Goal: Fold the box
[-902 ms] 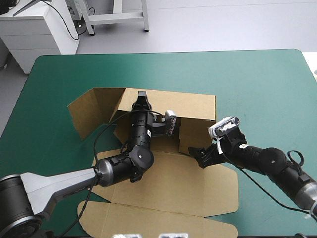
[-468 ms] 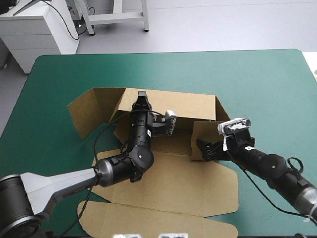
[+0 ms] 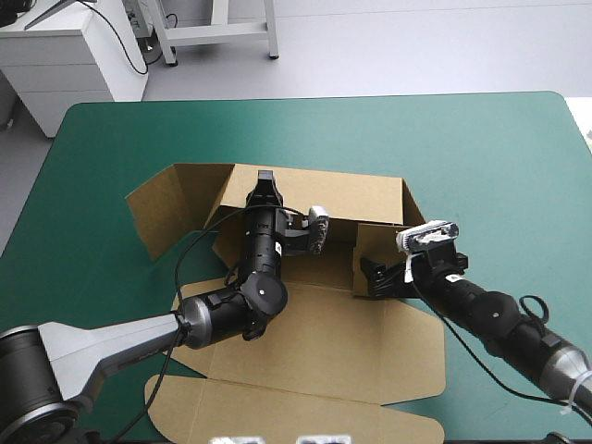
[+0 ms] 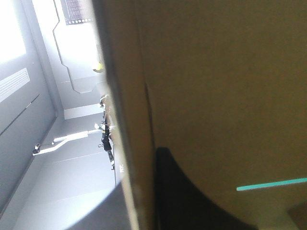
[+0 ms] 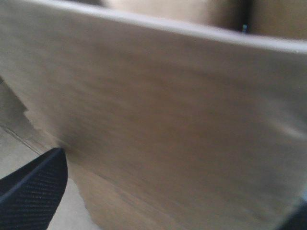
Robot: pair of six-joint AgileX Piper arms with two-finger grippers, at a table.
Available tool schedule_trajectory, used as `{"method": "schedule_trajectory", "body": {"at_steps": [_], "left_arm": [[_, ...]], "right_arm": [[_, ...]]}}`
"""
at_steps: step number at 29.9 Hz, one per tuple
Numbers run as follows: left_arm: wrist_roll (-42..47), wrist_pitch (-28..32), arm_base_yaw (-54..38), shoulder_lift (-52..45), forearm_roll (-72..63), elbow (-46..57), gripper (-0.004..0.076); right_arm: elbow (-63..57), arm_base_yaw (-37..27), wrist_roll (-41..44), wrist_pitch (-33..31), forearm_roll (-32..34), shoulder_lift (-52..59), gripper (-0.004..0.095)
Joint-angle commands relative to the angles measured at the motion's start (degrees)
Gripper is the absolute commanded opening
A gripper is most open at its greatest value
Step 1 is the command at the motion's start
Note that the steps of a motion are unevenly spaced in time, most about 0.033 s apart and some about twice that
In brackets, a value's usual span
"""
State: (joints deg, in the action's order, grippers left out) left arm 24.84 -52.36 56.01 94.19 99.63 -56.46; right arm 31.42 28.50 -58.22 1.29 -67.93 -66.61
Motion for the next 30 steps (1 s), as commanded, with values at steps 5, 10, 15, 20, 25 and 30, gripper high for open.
{"method": "schedule_trajectory", "body": {"at_steps": [5,10,15,20,25,30], "left_arm": [[-0.3,-0.4,0.0,-1.9,0.5,-0.8,-0.0008],[-0.3,-0.5,0.0,-2.1,0.5,-1.2,0.0001],[-0.3,-0.2,0.0,-2.1,0.5,-2.9,0.0002],[-0.3,-0.2,0.0,-2.1,0.5,-4.1,0.0002],[-0.3,-0.2,0.0,-2.1,0.5,-4.3,0.0002],[-0.3,-0.2,0.0,-2.1,0.5,-4.4,0.0002]], "right_arm": [[1.2,13.1,-2.4,22.9,-5.4,-2.5,0.0904],[1.2,13.1,-4.5,23.9,-7.9,-3.8,0.0904],[1.2,13.1,-3.9,26.0,-7.9,-3.9,0.0904],[1.2,13.1,-3.7,26.4,-7.2,-3.9,0.0904],[1.2,13.1,0.0,28.3,-3.4,-3.9,0.0903],[1.2,13.1,0.8,28.7,-2.0,-3.9,0.0863]]}}
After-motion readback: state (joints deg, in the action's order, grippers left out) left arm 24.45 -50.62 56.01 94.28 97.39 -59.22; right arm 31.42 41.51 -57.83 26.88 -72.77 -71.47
